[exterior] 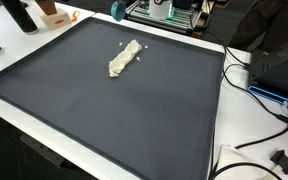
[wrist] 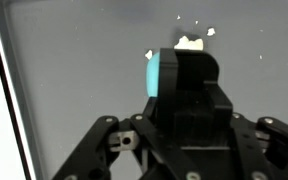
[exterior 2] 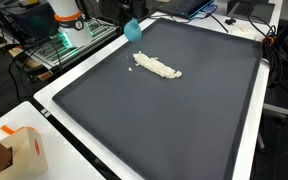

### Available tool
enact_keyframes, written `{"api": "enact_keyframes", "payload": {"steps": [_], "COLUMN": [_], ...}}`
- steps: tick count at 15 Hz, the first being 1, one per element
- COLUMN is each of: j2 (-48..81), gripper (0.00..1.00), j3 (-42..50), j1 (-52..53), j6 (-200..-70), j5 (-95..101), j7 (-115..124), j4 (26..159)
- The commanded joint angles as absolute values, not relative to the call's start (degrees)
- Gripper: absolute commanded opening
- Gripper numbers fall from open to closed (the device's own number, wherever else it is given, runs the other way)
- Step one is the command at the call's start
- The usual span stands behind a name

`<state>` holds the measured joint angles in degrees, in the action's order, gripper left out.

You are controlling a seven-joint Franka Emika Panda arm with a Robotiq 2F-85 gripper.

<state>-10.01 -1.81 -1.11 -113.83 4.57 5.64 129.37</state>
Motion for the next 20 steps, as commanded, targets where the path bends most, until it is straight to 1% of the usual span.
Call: {"api": "enact_keyframes", "payload": {"steps": [1, 5, 10, 14, 20], "j2": [-10.0, -6.0, -2.0, 1.8, 8.4], "gripper": [0.25, 0.25, 0.25, 0.25, 0.25], "j3": [-1.5, -2.6, -3.7, -3.6, -2.9], "j1": [-0.8, -1.4, -0.7, 0.7, 2.8], "j6": [-113.7, -112.6, -110.6, -105.0, -96.1], "j5": [4.6, 9.2, 20.0, 26.6, 30.5], "j7": [5.6, 16.9, 34.2, 44.4, 53.1], "j4": [129.3, 127.3, 125.7, 123.5, 119.6]}}
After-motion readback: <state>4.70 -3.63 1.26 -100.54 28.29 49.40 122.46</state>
